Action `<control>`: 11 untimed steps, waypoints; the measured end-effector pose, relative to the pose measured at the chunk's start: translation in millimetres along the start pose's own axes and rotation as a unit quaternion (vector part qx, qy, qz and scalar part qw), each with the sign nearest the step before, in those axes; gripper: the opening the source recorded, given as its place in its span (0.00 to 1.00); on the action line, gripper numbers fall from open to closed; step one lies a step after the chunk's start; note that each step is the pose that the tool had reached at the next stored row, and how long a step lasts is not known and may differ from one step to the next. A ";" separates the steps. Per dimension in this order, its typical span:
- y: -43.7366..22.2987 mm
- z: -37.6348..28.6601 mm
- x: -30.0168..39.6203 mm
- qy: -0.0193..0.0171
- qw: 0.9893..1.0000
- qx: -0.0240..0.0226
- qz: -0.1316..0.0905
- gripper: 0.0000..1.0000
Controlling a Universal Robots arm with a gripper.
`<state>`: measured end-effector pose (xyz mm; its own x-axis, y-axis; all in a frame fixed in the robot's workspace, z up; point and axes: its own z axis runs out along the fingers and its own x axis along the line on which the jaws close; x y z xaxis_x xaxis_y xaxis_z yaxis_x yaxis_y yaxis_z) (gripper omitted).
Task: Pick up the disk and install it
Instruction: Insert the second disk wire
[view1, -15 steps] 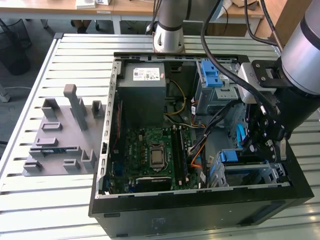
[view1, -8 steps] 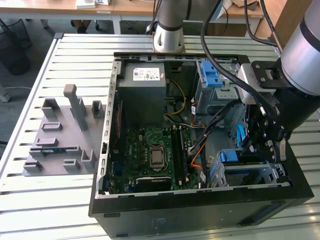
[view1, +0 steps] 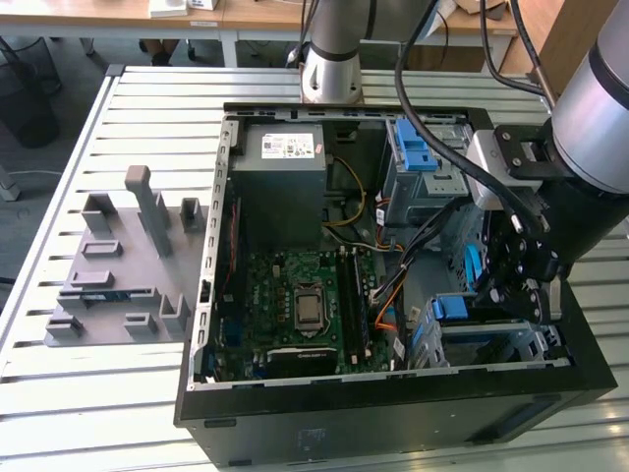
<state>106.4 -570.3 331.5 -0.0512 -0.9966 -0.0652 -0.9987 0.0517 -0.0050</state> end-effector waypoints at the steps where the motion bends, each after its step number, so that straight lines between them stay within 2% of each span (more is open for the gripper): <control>1: -0.3 0.2 0.2 0.000 1.000 0.000 0.000 0.16; 11: -0.4 0.4 0.3 0.000 1.000 0.000 0.000 0.17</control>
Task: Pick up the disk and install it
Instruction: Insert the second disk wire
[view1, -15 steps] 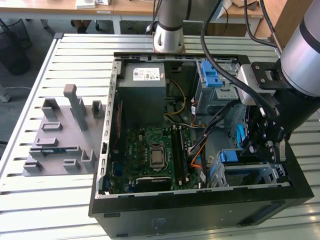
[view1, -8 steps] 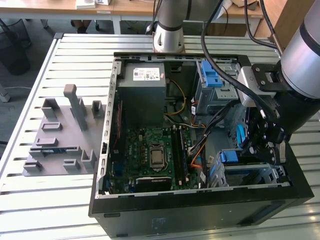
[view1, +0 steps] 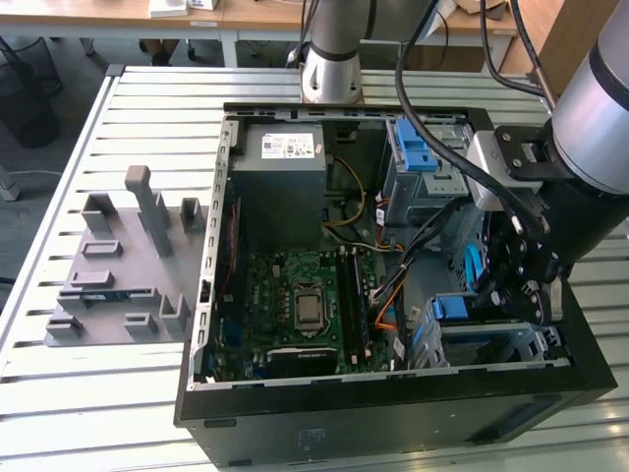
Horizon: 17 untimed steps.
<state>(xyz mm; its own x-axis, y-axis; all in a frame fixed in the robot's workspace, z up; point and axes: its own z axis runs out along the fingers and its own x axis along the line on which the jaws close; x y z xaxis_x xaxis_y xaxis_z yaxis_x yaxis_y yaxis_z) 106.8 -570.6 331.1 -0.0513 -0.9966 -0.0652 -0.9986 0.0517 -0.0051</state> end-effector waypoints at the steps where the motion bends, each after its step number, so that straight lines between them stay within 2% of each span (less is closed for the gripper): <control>1: 0.0 -0.1 0.0 0.000 1.000 0.000 0.000 0.24; 7: 0.0 -5.2 -0.4 0.000 1.000 0.000 0.000 0.24; 14: -0.1 -15.4 -1.1 0.000 1.000 0.000 0.000 0.24; 17: -0.3 -15.7 -1.1 0.000 1.000 0.000 0.000 0.22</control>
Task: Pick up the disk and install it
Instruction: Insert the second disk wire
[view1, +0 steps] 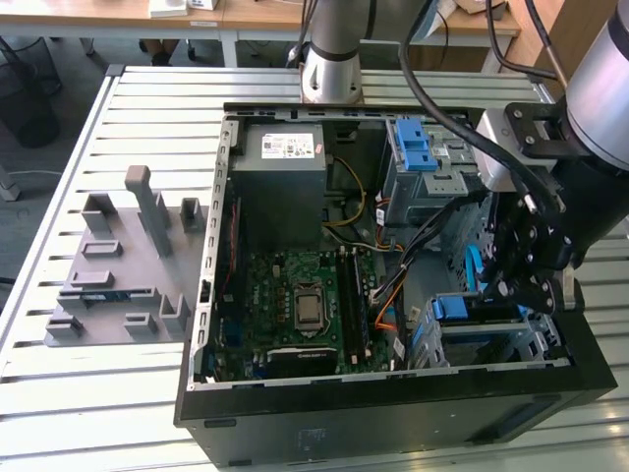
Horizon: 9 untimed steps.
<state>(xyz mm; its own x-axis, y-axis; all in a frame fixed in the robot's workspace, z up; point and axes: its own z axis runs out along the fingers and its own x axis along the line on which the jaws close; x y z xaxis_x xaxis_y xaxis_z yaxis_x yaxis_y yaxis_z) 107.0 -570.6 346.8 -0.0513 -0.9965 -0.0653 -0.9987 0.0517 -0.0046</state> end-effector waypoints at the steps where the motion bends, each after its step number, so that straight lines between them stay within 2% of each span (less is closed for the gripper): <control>1: -0.1 0.4 0.0 0.000 1.000 0.000 0.000 0.16; 3: -0.3 2.6 0.2 0.000 1.000 0.000 0.000 0.16; 4: -0.4 4.1 0.3 0.000 1.000 0.000 0.000 0.11; 9: -1.1 8.9 0.5 0.000 1.000 0.000 0.000 0.11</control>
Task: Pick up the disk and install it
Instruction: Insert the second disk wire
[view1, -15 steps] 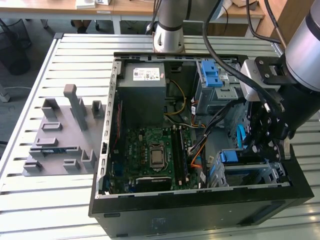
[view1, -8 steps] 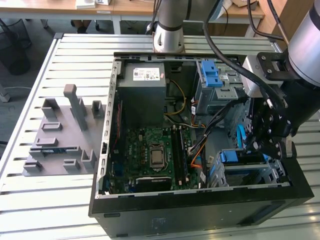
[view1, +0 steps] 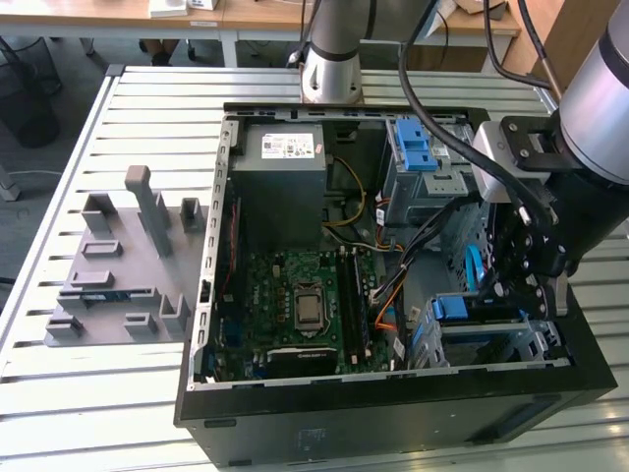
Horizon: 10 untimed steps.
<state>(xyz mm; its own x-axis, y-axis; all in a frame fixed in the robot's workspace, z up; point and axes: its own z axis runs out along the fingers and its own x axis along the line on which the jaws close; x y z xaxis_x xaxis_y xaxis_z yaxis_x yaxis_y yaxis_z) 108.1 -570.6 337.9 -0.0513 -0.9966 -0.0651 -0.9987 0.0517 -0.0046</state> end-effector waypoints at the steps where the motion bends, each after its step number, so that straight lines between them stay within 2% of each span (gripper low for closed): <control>1: -0.4 0.8 0.0 0.000 1.000 0.000 0.000 0.11; 10: -1.6 4.2 0.2 0.000 1.000 0.000 0.000 0.11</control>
<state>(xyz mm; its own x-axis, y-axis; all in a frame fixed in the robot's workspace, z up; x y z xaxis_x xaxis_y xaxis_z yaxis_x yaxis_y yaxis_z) 109.7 -570.6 333.7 -0.0513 -0.9966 -0.0650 -0.9987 0.0517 -0.0046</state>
